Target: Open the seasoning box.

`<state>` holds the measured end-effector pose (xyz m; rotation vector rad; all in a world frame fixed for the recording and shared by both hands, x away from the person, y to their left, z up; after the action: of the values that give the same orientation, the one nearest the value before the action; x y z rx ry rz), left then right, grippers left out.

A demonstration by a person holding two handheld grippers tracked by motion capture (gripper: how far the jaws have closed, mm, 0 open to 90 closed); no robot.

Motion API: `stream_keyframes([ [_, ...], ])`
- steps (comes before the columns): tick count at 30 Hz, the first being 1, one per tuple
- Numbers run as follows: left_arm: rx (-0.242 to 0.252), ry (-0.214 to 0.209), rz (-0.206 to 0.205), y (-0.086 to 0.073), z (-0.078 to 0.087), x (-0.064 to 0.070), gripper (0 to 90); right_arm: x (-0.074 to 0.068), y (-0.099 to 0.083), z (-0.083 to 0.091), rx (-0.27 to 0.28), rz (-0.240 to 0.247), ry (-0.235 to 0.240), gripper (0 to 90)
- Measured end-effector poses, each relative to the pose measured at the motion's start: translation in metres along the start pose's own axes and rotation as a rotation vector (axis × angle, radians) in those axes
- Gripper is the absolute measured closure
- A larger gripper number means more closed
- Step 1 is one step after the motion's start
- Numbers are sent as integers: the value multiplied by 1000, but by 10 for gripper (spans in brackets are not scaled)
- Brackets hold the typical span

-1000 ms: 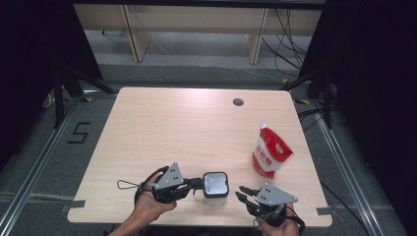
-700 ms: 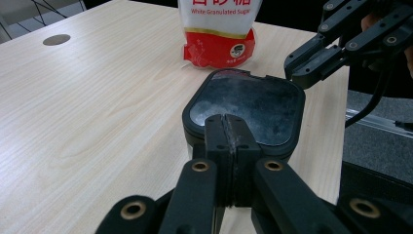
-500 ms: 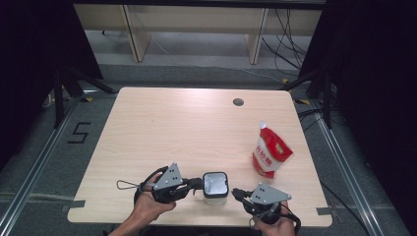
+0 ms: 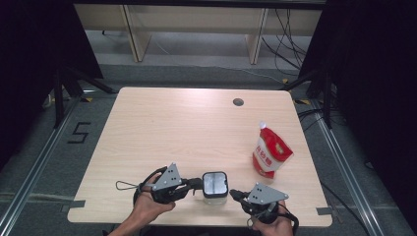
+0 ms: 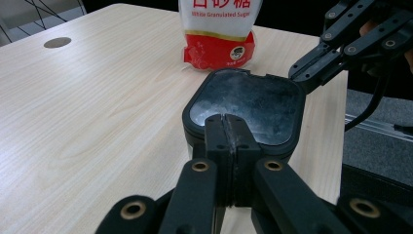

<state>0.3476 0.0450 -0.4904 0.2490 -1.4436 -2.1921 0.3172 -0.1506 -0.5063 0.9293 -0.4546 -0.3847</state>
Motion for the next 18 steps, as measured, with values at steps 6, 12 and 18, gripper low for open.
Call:
stream_keyframes([
  [6, 7, -2, 4, 0, -1, 0, 886, -1, 2, -1, -1, 10, 0, 896],
  [12, 11, -8, -3, 0, -1, 0, 887, -1, 1, -2, -10, 9, 3, 898],
  [18, 15, -22, 23, 0, -3, 3, 890, 0, 4, -3, -3, 12, 7, 899],
])
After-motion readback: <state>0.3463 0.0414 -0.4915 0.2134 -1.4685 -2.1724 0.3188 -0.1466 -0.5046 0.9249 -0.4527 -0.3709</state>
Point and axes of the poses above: each handheld gripper's, and its own axes: z roughly backward along the jaws, y roughly out of its top, x roughly to its right, the point moved 7 cm from there along -z, roughly forward along the jaws, and after that the axes turned 7 degrees about z, right-handed, at the moved point
